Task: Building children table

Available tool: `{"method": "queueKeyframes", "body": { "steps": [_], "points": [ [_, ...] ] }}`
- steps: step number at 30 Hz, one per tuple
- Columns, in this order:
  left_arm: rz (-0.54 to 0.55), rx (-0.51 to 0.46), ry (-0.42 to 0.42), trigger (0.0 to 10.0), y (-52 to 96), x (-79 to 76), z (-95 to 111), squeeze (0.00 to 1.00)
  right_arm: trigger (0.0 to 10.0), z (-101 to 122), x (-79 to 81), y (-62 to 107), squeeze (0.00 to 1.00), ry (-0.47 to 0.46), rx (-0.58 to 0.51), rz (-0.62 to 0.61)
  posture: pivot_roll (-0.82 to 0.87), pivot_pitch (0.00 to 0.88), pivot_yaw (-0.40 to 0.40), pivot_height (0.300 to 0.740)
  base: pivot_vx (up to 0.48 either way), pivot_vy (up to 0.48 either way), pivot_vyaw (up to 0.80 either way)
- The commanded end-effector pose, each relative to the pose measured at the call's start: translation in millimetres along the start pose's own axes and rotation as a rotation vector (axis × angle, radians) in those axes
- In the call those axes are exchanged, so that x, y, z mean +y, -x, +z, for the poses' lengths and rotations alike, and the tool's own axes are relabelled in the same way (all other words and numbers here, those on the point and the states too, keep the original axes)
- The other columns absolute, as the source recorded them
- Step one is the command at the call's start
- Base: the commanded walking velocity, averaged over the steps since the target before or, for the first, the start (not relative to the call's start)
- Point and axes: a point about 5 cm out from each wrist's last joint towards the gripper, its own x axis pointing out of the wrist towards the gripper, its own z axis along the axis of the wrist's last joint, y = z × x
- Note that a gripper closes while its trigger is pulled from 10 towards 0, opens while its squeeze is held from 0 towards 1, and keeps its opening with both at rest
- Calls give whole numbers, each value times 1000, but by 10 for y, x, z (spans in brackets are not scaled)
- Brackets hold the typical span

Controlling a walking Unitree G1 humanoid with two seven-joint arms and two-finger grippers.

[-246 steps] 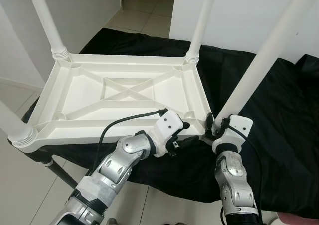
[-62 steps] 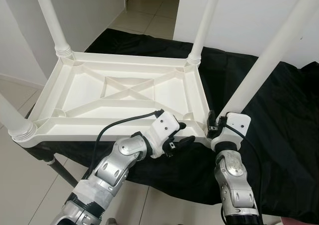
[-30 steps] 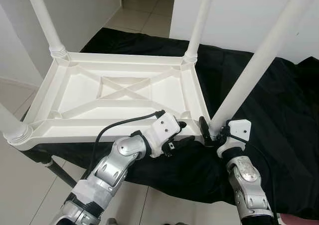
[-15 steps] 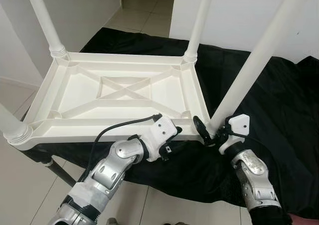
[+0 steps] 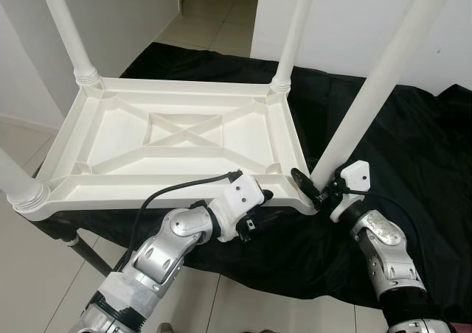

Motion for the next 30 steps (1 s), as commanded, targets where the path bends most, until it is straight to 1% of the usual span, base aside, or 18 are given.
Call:
{"method": "queueKeyframes", "body": {
  "steps": [1,3,4,5,6,7,11,13,15,16,17,18,20,21,23,26,28,30],
  "points": [
    [-94,8,4,10000,-12,-76,-16,0,0,-76,10,34,0,18,41,31,32,46,-72,740,0,0,0],
    [-89,4,7,10000,-15,-76,-15,0,0,-93,-2,46,0,9,48,26,31,46,-72,740,0,0,0],
    [-85,2,9,10000,-17,-78,-15,0,4000,-106,-17,59,0,-2,54,9,28,44,-72,740,0,0,0],
    [-85,2,9,10000,-17,-78,-15,0,4000,-106,-17,59,0,-2,54,9,28,44,-72,740,0,0,0],
    [-83,1,11,10000,-17,-80,-15,0,10000,-110,-27,65,0,-15,53,-2,28,44,-72,740,0,0,0],
    [-83,1,11,10000,-17,-80,-15,0,10000,-110,-27,65,0,-15,53,-2,28,44,-72,740,0,0,0],
    [-80,2,15,10000,-11,-81,-22,0,10000,-93,-41,66,0,-65,38,-51,21,41,-72,740,0,0,0],
    [-76,3,14,10000,-8,-73,-27,0,10000,-75,-45,60,0,-100,29,-102,21,40,-73,740,0,0,0],
    [-74,3,14,10000,-8,-68,-28,0,10000,-68,-46,57,0,-111,29,-124,21,40,-73,740,0,0,0],
    [-74,3,14,10000,-8,-68,-28,0,10000,-68,-46,57,0,-111,29,-124,21,40,-73,740,0,0,0],
    [-66,4,9,10000,-9,-51,-30,0,10000,-65,-52,54,0,-111,32,-166,16,37,-74,740,0,0,0],
    [-66,4,9,10000,-9,-51,-30,0,10000,-65,-52,54,0,-111,32,-166,16,37,-74,740,0,0,0],
    [-37,-4,11,10000,-10,8,-15,0,10000,-78,-43,49,0,-105,54,-274,16,37,-75,740,0,0,0],
    [-37,-4,11,10000,-10,8,-15,0,10000,-78,-43,49,0,-105,54,-274,16,37,-75,740,0,0,0],
    [-21,-9,17,10000,-8,39,-9,0,10000,-76,-10,39,0,-101,61,-318,14,35,-76,740,0,0,0],
    [-18,-9,18,10000,-6,44,-11,0,10000,-70,8,32,0,-96,61,-321,14,35,-76,740,0,0,0],
    [-16,-2,15,10000,3,44,-27,0,10000,-34,84,10,0,-90,52,-388,14,35,-78,740,0,0,0],
    [-16,-2,15,10000,3,44,-27,0,10000,-34,84,10,0,-90,52,-388,14,35,-78,740,0,0,0]
  ]
}}
